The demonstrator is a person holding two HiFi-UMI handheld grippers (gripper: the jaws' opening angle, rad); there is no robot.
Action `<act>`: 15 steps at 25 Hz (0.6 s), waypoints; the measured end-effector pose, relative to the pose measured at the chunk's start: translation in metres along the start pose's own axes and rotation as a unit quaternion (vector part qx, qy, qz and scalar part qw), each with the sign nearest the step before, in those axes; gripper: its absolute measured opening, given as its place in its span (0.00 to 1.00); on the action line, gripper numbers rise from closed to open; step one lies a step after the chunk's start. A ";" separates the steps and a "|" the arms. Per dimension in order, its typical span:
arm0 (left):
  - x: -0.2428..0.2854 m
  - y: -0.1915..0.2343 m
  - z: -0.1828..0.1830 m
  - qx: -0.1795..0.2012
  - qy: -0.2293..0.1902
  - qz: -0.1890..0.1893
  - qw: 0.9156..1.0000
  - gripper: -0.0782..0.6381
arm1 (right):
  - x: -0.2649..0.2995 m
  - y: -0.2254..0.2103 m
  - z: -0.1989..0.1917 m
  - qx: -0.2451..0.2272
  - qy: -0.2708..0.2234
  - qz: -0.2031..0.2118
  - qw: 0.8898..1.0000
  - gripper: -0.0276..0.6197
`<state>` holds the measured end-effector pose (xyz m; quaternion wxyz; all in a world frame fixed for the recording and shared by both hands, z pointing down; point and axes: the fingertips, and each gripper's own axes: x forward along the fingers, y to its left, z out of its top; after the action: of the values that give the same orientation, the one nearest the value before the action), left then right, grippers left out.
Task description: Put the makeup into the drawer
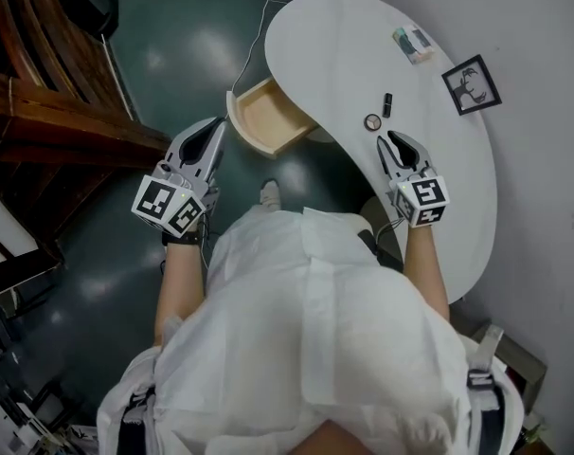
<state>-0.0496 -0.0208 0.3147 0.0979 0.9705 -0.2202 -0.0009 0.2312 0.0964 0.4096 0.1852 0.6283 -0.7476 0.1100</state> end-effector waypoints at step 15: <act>0.051 0.044 -0.018 -0.014 0.043 -0.090 0.995 0.13 | 0.050 -0.016 -0.043 0.013 0.094 -0.037 0.995 0.22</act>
<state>-0.0217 -0.0785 0.3425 0.1204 0.9840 -0.1278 0.0291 0.2452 0.0653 0.4685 0.2502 0.6450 -0.7014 0.1714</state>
